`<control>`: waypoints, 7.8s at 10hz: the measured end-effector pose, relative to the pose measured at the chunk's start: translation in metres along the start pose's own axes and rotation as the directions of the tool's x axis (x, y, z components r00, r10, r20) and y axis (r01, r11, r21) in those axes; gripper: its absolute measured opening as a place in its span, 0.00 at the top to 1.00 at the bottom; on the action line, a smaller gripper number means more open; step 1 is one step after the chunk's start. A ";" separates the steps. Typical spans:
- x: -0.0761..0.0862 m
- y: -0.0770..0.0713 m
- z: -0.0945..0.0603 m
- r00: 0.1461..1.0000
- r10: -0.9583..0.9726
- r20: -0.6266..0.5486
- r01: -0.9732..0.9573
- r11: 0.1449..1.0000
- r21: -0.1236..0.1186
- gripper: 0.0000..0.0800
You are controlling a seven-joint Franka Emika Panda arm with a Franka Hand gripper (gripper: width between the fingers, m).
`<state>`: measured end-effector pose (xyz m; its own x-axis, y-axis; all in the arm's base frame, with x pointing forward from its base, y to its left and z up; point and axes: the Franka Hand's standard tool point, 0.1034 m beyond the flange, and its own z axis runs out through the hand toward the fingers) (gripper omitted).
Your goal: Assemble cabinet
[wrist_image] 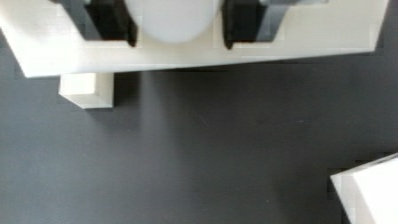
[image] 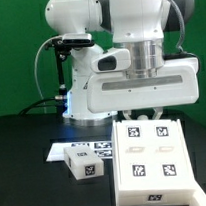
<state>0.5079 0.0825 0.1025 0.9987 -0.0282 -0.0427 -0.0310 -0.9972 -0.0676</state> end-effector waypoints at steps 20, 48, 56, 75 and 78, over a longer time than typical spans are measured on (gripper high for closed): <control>0.071 0.001 -0.034 0.857 0.040 0.514 -0.044 0.999 -0.004 0.72; 0.021 0.064 -0.040 0.937 -0.042 0.348 0.030 0.999 0.041 0.00; -0.026 0.084 0.003 0.970 -0.105 0.220 0.098 0.994 0.046 0.00; -0.081 0.130 0.089 0.933 -0.359 -0.007 0.357 0.930 -0.088 0.00; -0.081 0.130 0.089 0.934 -0.358 -0.007 0.357 0.930 -0.088 0.31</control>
Offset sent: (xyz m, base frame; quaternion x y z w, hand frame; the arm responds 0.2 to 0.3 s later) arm 0.0460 -0.0144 0.0426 -0.0135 -0.2057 -0.0023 0.9785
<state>0.4189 -0.0387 0.0084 0.9437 0.3307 -0.0091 0.3308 -0.9437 0.0099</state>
